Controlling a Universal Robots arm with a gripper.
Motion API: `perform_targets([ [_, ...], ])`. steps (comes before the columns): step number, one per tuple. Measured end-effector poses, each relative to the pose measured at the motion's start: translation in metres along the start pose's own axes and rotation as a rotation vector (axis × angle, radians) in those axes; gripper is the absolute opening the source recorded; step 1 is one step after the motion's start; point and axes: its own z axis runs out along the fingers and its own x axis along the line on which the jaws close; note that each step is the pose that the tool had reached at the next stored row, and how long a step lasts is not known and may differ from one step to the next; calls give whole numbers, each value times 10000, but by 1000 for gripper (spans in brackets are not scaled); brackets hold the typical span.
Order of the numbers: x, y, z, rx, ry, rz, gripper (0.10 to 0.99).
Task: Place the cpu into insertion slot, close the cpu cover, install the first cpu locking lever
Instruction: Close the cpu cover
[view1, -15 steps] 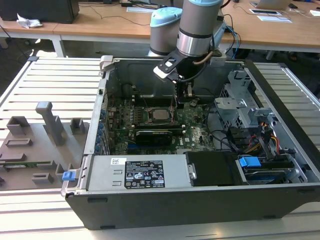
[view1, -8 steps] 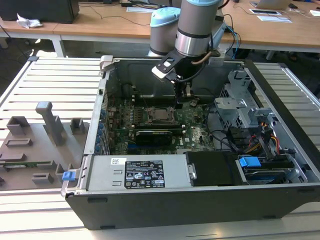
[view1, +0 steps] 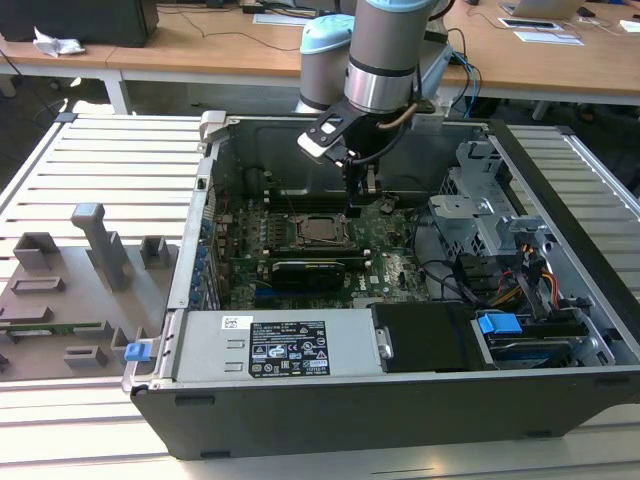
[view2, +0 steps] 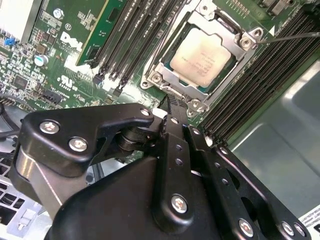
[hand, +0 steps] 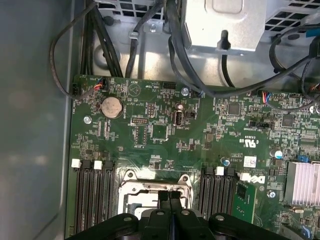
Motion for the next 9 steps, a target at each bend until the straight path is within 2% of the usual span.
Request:
perform_targets([
  [6,6,-84,9,0,-1,0,106],
  [9,8,-104,21,0,1,0,106],
])
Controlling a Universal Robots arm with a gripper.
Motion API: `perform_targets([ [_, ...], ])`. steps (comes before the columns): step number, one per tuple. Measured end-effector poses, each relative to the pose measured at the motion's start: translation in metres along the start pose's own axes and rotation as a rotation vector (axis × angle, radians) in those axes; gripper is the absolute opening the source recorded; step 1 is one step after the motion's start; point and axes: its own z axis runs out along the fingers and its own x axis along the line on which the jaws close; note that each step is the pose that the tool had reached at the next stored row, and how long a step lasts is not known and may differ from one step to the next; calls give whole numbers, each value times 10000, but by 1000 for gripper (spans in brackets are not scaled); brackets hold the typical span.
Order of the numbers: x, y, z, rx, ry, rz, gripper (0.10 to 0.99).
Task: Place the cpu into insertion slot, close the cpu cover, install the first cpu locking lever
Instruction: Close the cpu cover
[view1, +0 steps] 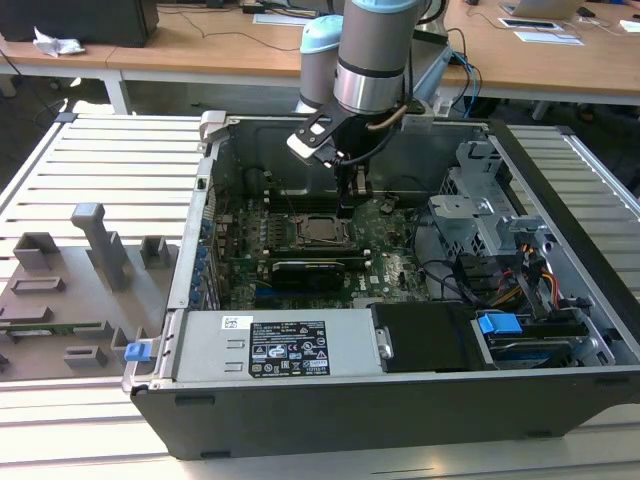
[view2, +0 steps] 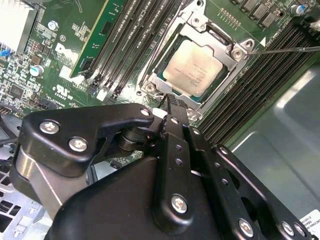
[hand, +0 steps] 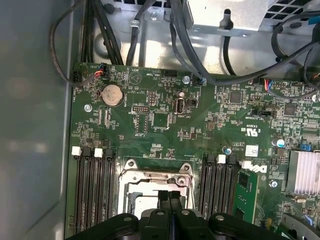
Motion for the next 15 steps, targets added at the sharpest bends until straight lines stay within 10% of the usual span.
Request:
perform_targets([
  [9,8,-76,83,0,-1,0,106],
  [15,29,-361,188,-5,-2,1,106],
])
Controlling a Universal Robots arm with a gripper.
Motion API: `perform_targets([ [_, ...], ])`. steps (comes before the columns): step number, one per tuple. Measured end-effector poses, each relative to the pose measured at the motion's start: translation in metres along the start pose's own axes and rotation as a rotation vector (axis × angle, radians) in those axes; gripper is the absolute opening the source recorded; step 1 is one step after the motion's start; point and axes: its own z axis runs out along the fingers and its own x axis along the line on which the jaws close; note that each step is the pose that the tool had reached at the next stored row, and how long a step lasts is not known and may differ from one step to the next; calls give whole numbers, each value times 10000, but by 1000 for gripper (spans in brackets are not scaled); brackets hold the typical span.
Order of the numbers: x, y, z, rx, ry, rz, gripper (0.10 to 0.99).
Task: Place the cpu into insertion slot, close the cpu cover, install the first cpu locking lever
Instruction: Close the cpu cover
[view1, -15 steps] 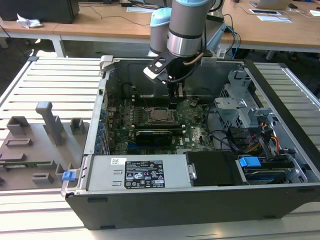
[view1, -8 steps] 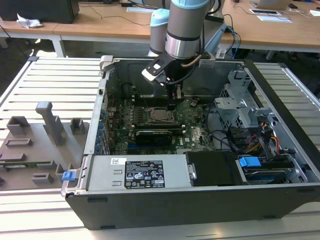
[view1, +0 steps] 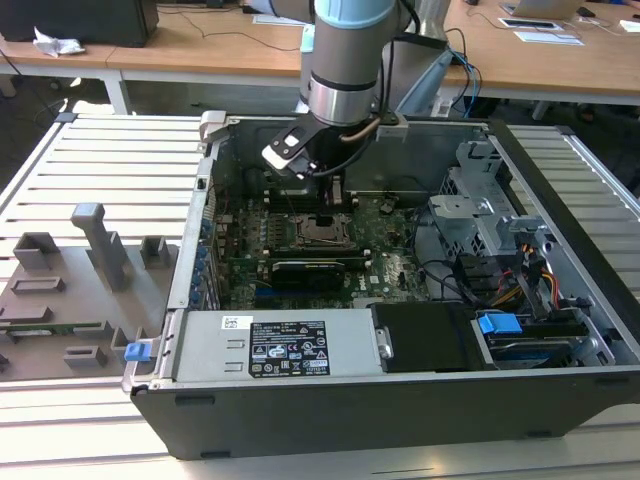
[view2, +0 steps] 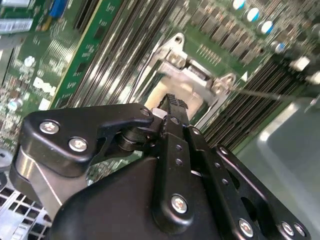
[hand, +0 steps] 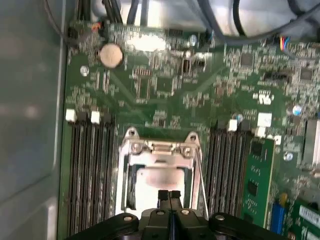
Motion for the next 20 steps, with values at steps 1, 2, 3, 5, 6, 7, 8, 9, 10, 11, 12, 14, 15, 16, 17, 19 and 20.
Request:
perform_targets([
  [1,3,-43,14,-2,0,-1,106],
  [2,6,-71,24,-3,1,-1,106],
  [3,16,-147,56,-4,2,-1,106],
  [5,28,-180,80,-9,66,-2,106],
  [6,37,-199,93,-12,125,-4,106],
  [7,45,-217,104,-16,167,-6,106],
  [8,50,-230,111,-17,186,-7,106],
  [9,61,-241,122,-17,202,-7,106],
  [10,73,-240,125,-17,206,-7,106],
  [11,85,-239,129,-18,212,-7,106],
  [12,114,-237,135,-18,222,-7,106],
  [14,138,-235,144,-20,228,-7,106],
  [15,150,-235,154,-19,230,-7,106],
  [16,157,-233,163,-19,228,-8,106],
  [17,161,-233,166,-19,228,-9,106],
  [19,162,-230,166,-19,229,-8,106],
  [20,162,-223,166,-19,228,-11,106],
])
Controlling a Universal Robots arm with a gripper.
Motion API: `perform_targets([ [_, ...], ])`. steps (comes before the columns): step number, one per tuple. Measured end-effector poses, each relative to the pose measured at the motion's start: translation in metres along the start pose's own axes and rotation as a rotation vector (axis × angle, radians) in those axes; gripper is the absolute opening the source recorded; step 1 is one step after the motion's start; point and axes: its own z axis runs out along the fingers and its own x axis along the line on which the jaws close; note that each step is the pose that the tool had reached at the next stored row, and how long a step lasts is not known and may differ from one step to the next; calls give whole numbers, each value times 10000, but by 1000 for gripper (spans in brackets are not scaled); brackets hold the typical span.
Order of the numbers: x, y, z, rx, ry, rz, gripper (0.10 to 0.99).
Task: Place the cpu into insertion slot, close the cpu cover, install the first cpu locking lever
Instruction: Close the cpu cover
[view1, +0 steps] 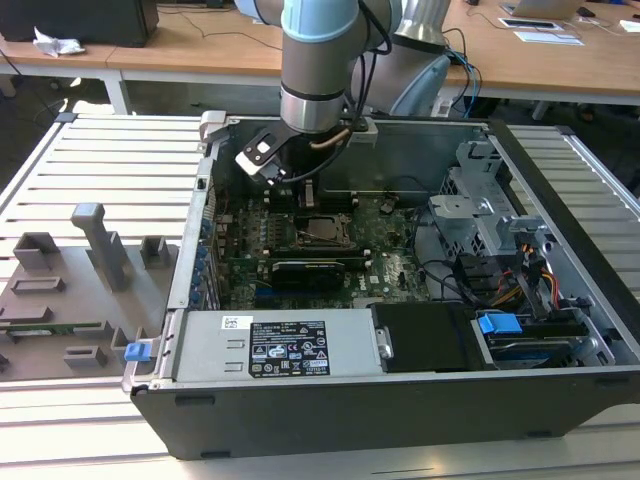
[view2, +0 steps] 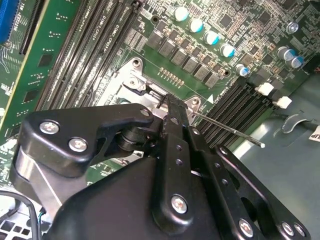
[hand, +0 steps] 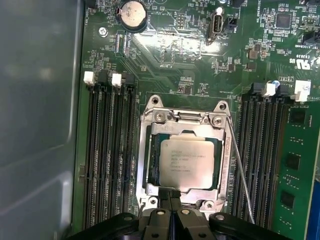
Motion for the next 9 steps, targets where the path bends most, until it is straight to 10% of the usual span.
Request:
perform_targets([
  [9,-9,125,-9,4,-1,-4,106],
])
